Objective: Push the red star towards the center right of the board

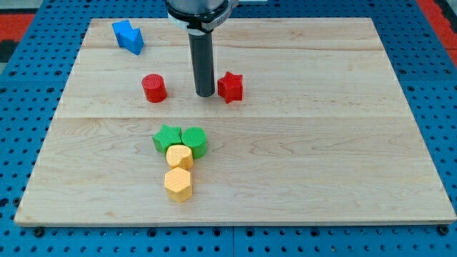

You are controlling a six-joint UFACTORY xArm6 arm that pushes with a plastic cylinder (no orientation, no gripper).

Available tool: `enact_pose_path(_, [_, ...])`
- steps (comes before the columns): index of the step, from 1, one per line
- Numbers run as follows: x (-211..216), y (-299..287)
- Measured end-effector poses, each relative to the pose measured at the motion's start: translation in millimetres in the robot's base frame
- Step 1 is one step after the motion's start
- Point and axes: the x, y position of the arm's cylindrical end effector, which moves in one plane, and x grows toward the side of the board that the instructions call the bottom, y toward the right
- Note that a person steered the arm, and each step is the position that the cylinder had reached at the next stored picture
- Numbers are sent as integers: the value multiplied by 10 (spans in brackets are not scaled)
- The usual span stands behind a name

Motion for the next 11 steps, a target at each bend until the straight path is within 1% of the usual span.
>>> enact_pose_path(3, [-20,1155])
enact_pose_path(4, [-20,1343])
enact_pose_path(5, [91,993])
enact_pose_path(6, [192,515])
enact_pose_path(7, [-128,571])
enact_pose_path(8, [-387,760])
enact_pose_path(9, [-387,864])
enact_pose_path(11, [-343,1483])
